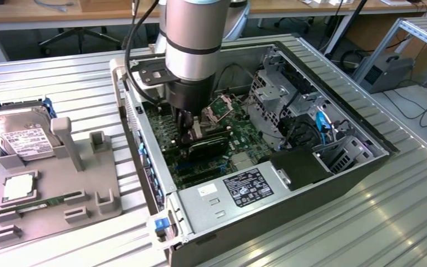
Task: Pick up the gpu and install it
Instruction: 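Press down on the gpu until it lock into place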
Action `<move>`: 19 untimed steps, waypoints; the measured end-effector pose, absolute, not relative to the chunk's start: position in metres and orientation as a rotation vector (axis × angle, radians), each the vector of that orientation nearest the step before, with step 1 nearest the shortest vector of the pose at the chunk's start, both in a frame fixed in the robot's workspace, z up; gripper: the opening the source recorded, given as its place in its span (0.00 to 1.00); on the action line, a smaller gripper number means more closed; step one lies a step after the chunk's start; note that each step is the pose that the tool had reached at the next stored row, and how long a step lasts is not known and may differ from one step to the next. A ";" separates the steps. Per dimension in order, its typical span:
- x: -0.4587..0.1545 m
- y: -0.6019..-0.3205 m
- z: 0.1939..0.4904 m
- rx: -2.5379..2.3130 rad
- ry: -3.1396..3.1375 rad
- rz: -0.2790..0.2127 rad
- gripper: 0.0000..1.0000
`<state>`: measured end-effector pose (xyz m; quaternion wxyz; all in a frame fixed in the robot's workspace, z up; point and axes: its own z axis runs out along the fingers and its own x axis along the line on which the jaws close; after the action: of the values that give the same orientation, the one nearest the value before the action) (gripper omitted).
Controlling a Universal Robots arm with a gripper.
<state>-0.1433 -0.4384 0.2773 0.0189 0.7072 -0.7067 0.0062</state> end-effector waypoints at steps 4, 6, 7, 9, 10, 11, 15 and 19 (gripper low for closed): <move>-0.139 -0.439 0.283 2.195 -2.192 0.019 0.11; -0.133 -0.439 0.283 2.194 -2.192 0.018 0.11; -0.130 -0.439 0.283 2.194 -2.191 0.017 0.11; -0.125 -0.439 0.283 2.193 -2.191 0.015 0.11; -0.123 -0.439 0.283 2.193 -2.191 0.015 0.11; -0.120 -0.439 0.283 2.192 -2.190 0.014 0.11; -0.110 -0.439 0.283 2.191 -2.189 0.011 0.11; -0.099 -0.439 0.283 2.189 -2.187 0.006 0.11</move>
<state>-0.0989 -0.4386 0.2826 0.0238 0.7073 -0.7066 0.0021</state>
